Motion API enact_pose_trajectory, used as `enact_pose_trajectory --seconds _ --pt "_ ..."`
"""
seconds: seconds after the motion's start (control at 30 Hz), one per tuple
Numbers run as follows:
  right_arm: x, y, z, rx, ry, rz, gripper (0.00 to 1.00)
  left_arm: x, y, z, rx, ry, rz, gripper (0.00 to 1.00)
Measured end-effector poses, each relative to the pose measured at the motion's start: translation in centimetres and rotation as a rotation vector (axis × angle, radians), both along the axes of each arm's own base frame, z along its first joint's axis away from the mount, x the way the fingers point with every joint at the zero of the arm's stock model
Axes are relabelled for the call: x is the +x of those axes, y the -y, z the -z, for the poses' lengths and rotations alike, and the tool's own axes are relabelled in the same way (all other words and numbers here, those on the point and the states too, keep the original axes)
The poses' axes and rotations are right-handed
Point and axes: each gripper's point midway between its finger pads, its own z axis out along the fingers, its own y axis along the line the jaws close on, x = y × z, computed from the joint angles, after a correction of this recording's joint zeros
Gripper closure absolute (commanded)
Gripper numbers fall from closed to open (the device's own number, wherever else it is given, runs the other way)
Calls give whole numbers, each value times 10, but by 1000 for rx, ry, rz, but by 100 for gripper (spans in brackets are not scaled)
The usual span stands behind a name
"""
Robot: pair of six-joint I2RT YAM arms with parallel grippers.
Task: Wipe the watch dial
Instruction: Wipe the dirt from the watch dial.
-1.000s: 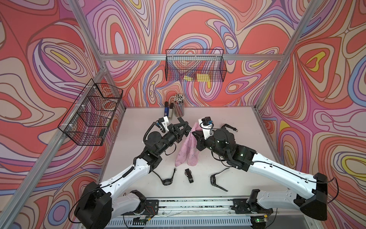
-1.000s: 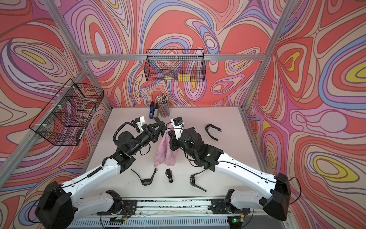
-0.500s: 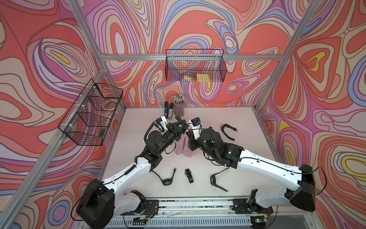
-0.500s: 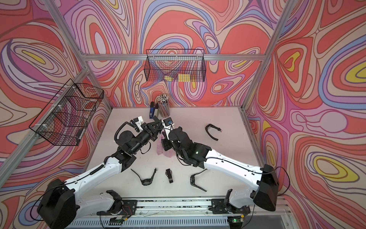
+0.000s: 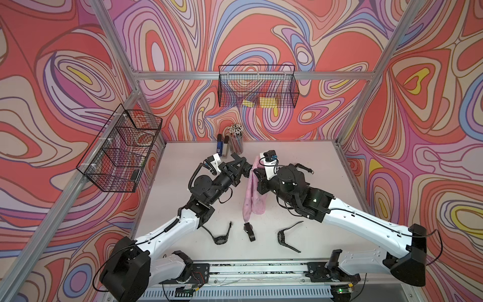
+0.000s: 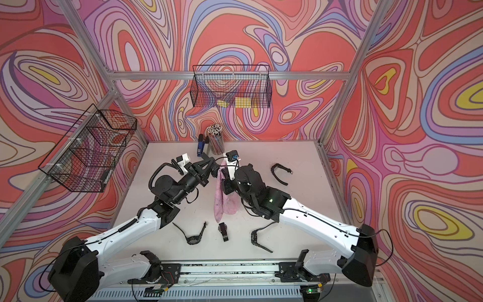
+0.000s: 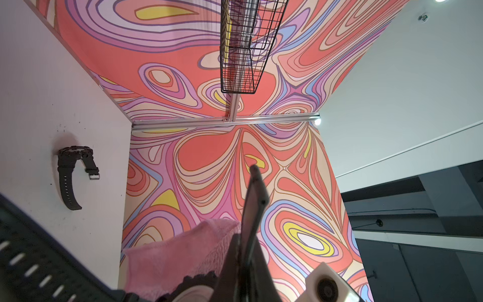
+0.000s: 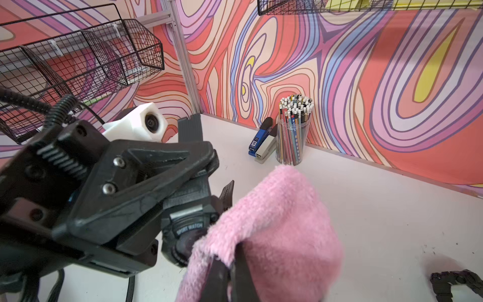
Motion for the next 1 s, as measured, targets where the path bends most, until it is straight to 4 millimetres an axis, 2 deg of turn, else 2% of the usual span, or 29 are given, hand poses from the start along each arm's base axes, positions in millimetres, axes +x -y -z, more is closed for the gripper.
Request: enact_pose_trajectory --seconds 0.13,0.47,0.8,1.0 --pt "-1 -3 -1 13 -3 -15 100 0 -1 -1 -11 -4 -1 100" --pt "-11 -24 4 19 14 -34 100 4 -3 -7 -59 -1 -13 100" --pt "-8 -18 2 16 47 11 100 5 -1 -6 -99 -16 -11 100" --pt "2 1 -6 14 57 31 100 0 -2 -3 -162 -40 -12 100"
